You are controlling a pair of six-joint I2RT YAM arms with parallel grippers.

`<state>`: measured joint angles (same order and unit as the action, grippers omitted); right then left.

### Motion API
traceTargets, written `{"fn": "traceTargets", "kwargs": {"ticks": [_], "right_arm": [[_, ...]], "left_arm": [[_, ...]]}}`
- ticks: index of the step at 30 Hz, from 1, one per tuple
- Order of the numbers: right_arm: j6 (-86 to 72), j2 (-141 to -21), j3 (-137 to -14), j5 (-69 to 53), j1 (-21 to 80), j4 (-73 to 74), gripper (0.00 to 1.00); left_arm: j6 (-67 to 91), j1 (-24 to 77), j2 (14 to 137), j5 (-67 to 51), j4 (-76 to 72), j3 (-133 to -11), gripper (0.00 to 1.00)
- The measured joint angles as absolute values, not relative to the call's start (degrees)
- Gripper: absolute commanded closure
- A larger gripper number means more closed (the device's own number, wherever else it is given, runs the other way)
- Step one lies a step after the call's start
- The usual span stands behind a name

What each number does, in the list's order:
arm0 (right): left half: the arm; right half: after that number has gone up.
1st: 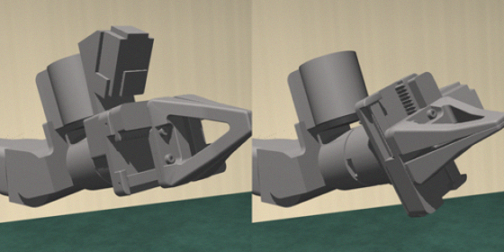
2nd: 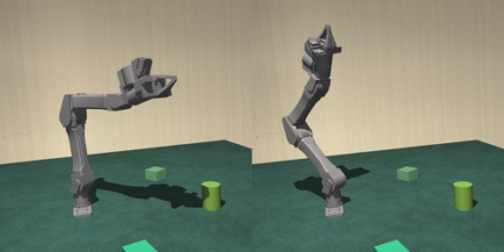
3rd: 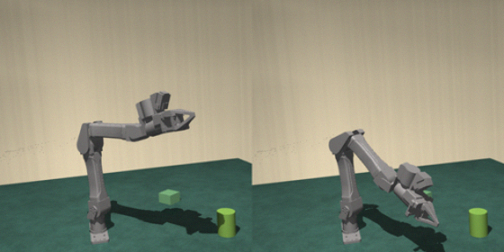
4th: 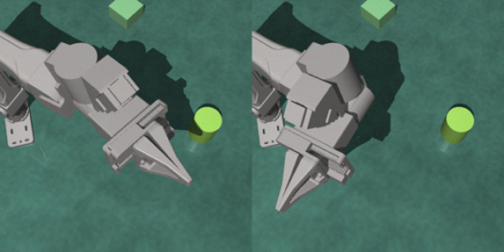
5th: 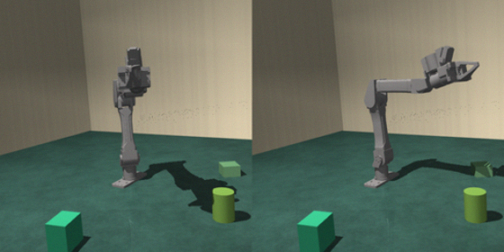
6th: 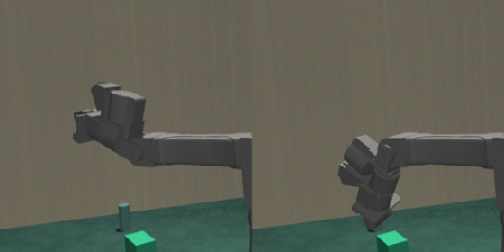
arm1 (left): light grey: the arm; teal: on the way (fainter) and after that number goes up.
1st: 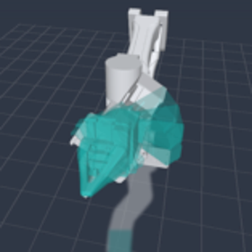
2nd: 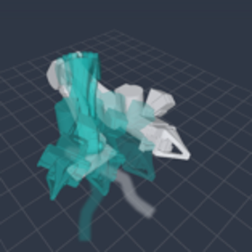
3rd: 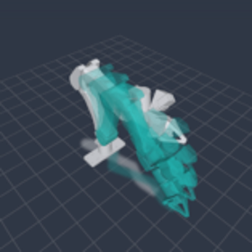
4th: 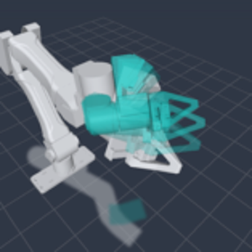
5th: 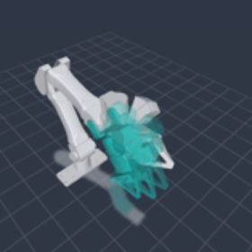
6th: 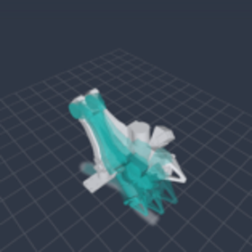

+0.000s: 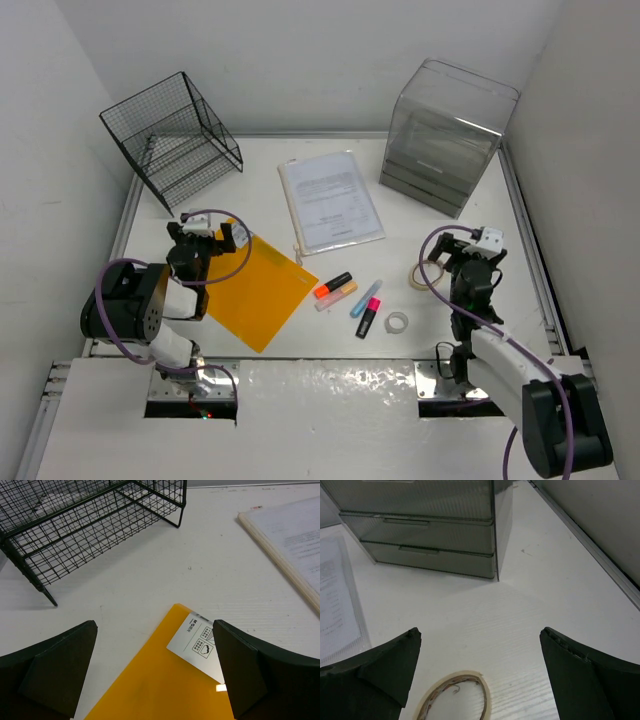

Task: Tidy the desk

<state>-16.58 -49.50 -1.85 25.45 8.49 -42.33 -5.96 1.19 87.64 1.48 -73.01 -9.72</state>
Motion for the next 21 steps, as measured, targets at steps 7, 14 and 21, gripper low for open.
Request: {"fn": "traceTargets", "kwargs": {"ticks": [7,14,21], "right_arm": [[-21.69,-42.92,-1.83,27.66,8.49,-33.56,0.01],[-20.80,-37.56,-7.35,19.79,8.49,-26.50,0.36],[-15.25,-48.47,-28.86,10.59,9.67,-15.81,0.59]], "left_arm": [[-6.00,1.04,87.61,0.47,-72.95,-9.72,0.00],[-11.66,0.75,79.00,-12.69,-57.74,-15.07,0.01],[-16.05,1.13,72.64,-25.45,-47.11,-17.50,0.04]]}}
